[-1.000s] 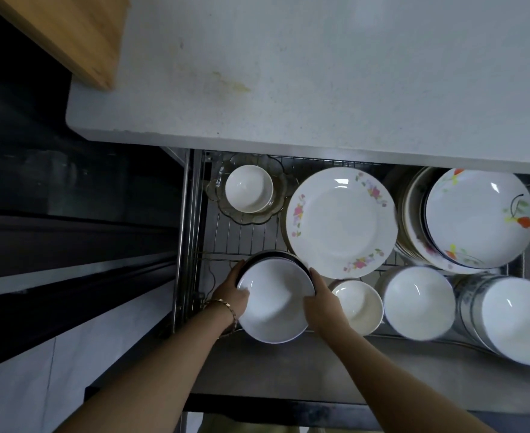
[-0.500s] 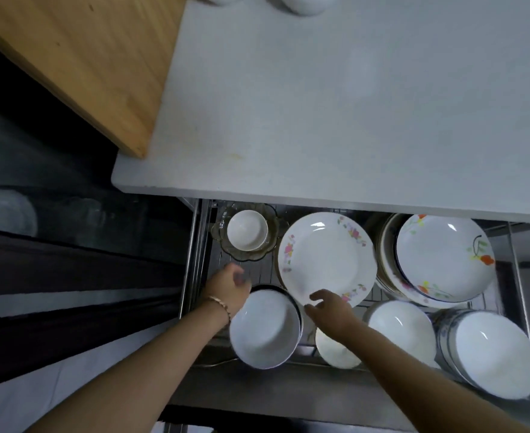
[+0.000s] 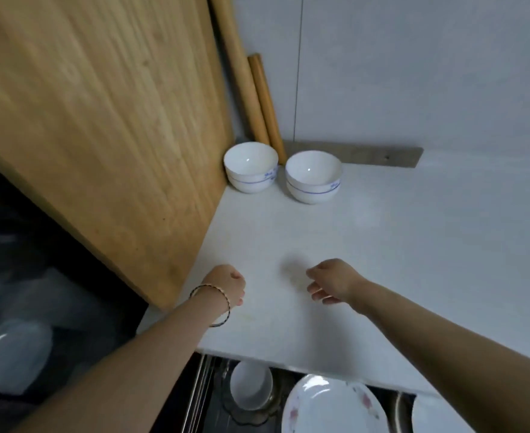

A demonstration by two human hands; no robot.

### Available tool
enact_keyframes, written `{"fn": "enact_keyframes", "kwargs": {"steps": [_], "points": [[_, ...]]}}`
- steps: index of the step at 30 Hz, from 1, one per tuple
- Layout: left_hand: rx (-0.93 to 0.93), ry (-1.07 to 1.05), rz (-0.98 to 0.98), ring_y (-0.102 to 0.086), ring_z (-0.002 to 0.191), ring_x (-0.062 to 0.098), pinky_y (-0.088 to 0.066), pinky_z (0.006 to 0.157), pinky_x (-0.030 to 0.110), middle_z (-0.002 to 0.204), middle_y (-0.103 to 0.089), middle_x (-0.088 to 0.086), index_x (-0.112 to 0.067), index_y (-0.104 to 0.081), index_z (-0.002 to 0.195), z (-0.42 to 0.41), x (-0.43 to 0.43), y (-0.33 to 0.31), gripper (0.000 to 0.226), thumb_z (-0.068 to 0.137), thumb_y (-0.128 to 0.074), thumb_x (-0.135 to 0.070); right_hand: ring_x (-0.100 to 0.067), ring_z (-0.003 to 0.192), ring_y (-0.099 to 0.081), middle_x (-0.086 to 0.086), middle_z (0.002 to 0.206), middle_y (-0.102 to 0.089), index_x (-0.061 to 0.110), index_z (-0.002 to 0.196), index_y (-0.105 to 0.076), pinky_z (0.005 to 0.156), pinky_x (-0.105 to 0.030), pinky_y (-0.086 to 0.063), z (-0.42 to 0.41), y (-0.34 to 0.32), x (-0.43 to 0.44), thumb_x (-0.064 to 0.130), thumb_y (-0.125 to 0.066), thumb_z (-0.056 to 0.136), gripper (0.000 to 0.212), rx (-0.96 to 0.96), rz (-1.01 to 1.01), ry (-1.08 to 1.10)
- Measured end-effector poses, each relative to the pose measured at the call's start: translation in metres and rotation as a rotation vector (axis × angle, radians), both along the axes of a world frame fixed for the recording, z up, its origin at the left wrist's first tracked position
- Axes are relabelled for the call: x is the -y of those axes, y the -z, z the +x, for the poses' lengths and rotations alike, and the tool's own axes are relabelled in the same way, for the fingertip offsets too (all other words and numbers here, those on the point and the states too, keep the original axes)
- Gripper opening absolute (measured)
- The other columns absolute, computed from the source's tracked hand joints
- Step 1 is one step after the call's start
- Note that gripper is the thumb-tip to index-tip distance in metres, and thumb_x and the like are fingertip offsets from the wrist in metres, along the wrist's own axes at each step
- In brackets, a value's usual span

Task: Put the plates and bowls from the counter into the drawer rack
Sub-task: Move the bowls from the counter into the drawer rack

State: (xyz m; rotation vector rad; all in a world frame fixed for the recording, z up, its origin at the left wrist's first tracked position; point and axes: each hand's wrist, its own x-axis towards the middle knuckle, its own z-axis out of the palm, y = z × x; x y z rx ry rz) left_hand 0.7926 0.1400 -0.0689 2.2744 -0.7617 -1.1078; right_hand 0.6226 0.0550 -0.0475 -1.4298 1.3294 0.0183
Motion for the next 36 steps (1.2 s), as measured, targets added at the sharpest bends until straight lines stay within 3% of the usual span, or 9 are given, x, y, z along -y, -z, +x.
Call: {"fn": "enact_keyframes", "kwargs": {"steps": [3,7,10,15,19,23,27,31,36], "points": [[0.009,-0.006,-0.046,-0.063,0.064,0.020,-0.043,0.045,0.020,0.078,-0.061,0.008,-0.016,-0.052,0.075,0.024,0.043,0.011,0.025,0.094,-0.037,-0.009,-0.020,0.059,-0.057,-0.010,0.077,-0.060,0.005,0.101,-0.048,0.057,-0.027,-0.048,0.026,-0.005,0.051,0.027,-0.045,0.096,0.024,0.093,0.047,0.251],[0.014,0.001,-0.109,-0.067,0.097,0.035,-0.054,0.084,0.038,0.106,-0.068,0.018,-0.021,-0.052,0.067,0.049,0.094,0.034,0.027,0.086,-0.041,-0.005,-0.033,0.086,-0.065,-0.024,0.110,-0.057,0.006,0.127,-0.042,0.068,-0.036,-0.053,0.059,0.001,0.124,0.034,-0.046,0.095,0.042,0.210,0.102,0.564],[-0.025,-0.006,-0.139,-0.067,0.094,0.036,-0.048,0.072,0.031,0.103,-0.068,0.019,-0.024,-0.049,0.064,0.058,0.124,0.053,0.030,0.085,-0.042,-0.005,-0.038,0.111,-0.060,-0.027,0.128,-0.050,0.007,0.138,-0.034,0.076,-0.038,-0.053,0.076,0.020,0.175,0.036,-0.049,0.093,0.056,0.265,0.079,0.720],[-0.137,-0.030,-0.197,-0.056,0.057,0.024,-0.040,0.040,0.016,0.081,-0.057,0.013,-0.018,-0.051,0.072,0.056,0.152,0.072,0.030,0.089,-0.038,0.003,-0.038,0.110,-0.059,-0.018,0.129,-0.049,0.009,0.136,-0.035,0.074,-0.040,-0.054,0.095,0.060,0.210,0.020,-0.047,0.091,0.048,0.491,0.092,0.869],[-0.194,-0.047,-0.193,-0.057,0.034,0.007,-0.045,0.044,0.018,0.085,-0.057,0.013,-0.017,-0.050,0.072,0.048,0.155,0.077,0.030,0.089,-0.036,0.004,-0.031,0.069,-0.060,-0.018,0.079,-0.054,-0.002,0.130,-0.040,0.055,-0.037,-0.059,0.092,0.073,0.206,0.009,-0.041,0.088,0.043,0.577,0.038,0.843],[-0.328,-0.106,-0.203,-0.055,0.032,0.007,-0.042,0.047,0.020,0.066,-0.052,0.006,-0.014,-0.051,0.077,0.035,0.155,0.062,0.022,0.092,-0.040,-0.001,-0.030,0.068,-0.059,-0.018,0.093,-0.054,0.000,0.109,-0.048,0.061,-0.037,-0.059,0.069,0.071,0.183,0.007,-0.040,0.086,0.025,0.600,0.053,0.840],[-0.537,-0.155,-0.189,-0.058,0.060,0.021,-0.051,0.057,0.032,0.085,-0.052,0.005,-0.018,-0.044,0.112,0.005,0.140,0.024,0.022,0.092,-0.052,-0.026,-0.037,0.074,-0.060,-0.020,0.093,-0.055,0.006,0.078,-0.047,0.051,-0.031,-0.058,0.022,0.063,0.133,0.003,-0.040,0.087,0.012,0.557,0.123,0.778],[-0.601,-0.024,-0.116,-0.065,0.070,0.028,-0.055,0.060,0.038,0.119,-0.050,0.007,-0.036,-0.036,0.124,-0.041,0.103,-0.001,0.038,0.090,-0.050,-0.044,-0.037,0.079,-0.060,-0.021,0.093,-0.056,0.002,0.093,-0.052,0.055,-0.033,-0.060,-0.048,0.053,0.061,0.001,-0.041,0.088,0.012,0.519,0.203,0.701],[-0.484,0.082,-0.096,-0.066,0.041,0.022,-0.058,0.050,0.033,0.082,-0.064,0.007,-0.028,-0.042,0.122,-0.125,0.029,-0.004,0.040,0.091,-0.045,-0.003,-0.024,0.067,-0.068,-0.011,0.083,-0.068,0.017,0.108,-0.057,0.065,-0.032,-0.062,-0.148,0.024,-0.026,0.003,-0.044,0.088,0.028,0.405,0.195,0.498]]}}
